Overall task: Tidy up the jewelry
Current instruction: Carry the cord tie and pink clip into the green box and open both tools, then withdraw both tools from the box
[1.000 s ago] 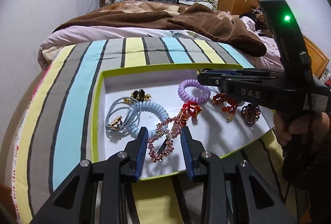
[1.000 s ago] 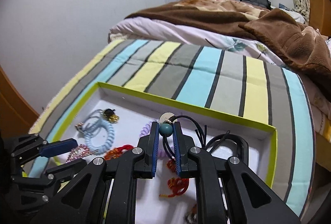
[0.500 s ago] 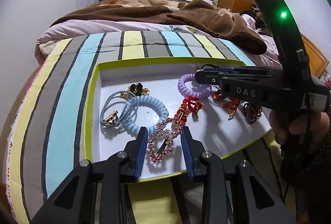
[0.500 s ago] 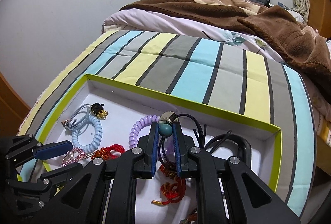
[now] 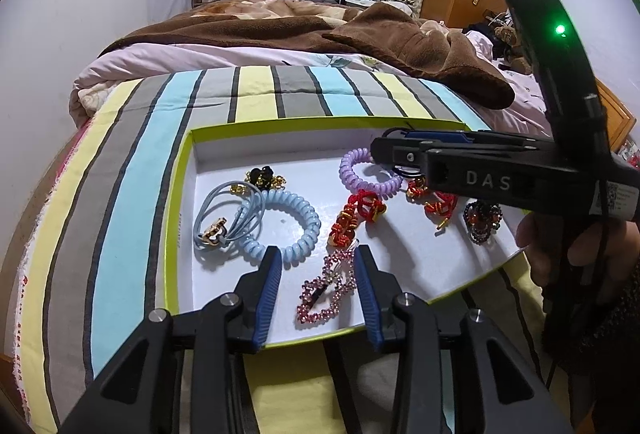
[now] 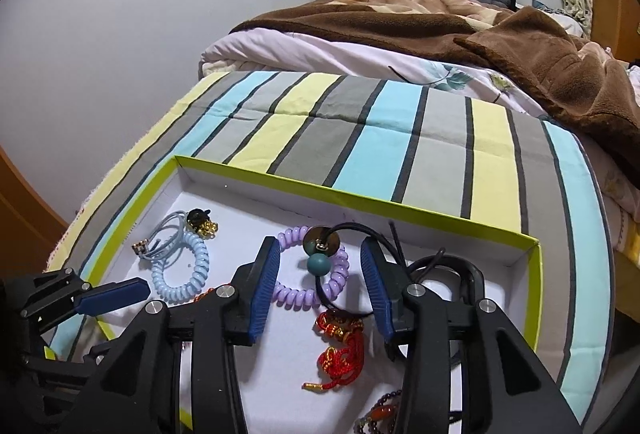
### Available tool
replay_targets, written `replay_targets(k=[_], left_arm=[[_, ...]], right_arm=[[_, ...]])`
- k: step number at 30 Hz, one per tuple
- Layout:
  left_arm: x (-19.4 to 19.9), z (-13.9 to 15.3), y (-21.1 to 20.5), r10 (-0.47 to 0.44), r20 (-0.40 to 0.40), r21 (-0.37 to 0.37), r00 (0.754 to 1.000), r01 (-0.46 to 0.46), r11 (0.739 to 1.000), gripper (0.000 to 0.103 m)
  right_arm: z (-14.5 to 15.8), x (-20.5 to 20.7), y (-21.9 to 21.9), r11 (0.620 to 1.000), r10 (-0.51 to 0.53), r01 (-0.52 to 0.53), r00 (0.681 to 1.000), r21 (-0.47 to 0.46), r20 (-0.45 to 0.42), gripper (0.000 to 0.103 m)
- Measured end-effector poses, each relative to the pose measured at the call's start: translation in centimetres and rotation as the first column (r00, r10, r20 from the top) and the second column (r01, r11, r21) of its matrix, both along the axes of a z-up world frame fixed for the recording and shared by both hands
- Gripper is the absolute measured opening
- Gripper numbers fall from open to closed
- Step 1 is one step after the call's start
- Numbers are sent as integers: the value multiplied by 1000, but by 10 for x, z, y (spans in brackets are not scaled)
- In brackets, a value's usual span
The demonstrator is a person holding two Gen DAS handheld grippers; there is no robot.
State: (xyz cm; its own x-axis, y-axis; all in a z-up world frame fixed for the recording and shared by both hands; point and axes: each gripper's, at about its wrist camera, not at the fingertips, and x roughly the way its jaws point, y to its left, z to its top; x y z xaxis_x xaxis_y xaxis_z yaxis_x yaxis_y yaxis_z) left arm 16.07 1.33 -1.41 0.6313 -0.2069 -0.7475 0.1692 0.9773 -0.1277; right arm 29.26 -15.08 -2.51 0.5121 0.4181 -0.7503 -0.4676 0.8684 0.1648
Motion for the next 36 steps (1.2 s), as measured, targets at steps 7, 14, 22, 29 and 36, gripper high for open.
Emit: replay_targets(k=[7, 14, 22, 29, 36], left_arm=[[-10, 10, -3, 27, 32, 8, 999, -27, 1000, 43], [-23, 18, -5, 92, 61, 35, 994, -94, 995, 43], [-35, 22, -8, 150, 82, 50, 985, -155, 987, 43], [-44, 22, -16, 157, 96, 68, 983, -164, 984, 43], [-51, 19, -18, 178, 95, 71, 979, -185, 980, 43]], right_arm=[[18, -22, -10, 999, -35, 34, 999, 38, 38, 43], [33, -60, -26, 994, -102, 98, 991, 57, 92, 43], [36, -109, -47, 978, -206, 197, 969, 74, 137, 43], [38, -136, -53, 973, -223, 212, 965, 89, 139, 43], [34, -156, -48, 971, -241, 239, 955, 33, 176, 43]])
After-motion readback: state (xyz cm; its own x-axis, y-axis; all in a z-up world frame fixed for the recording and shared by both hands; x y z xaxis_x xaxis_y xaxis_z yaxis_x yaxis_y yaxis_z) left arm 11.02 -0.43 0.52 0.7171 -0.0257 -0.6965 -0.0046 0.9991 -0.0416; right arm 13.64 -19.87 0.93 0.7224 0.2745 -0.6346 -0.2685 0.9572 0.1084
